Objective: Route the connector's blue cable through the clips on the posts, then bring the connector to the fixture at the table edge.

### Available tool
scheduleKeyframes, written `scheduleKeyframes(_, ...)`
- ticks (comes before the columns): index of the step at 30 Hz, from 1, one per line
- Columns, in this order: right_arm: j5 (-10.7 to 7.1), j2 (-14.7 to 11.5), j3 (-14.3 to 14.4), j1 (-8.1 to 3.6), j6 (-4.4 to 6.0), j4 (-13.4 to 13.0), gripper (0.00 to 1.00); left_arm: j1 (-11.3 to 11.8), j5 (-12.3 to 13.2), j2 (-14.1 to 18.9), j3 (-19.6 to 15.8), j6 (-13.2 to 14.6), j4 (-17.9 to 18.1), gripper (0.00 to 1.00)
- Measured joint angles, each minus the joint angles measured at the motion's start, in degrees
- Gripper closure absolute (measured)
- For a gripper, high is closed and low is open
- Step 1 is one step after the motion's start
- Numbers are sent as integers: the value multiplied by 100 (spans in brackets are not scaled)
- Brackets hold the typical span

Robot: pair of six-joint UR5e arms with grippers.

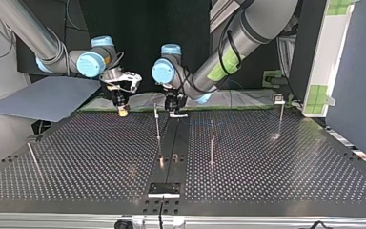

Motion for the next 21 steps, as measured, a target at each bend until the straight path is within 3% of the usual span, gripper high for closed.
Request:
scheduleKeyframes(6,6,163,-91,-5,-8,-3,100,22,64,-2,72,3,-10,100)
scheduleKeyframes(21,-13,211,-437,-39,33,124,100,29,154,-241,263,12,-50,100)
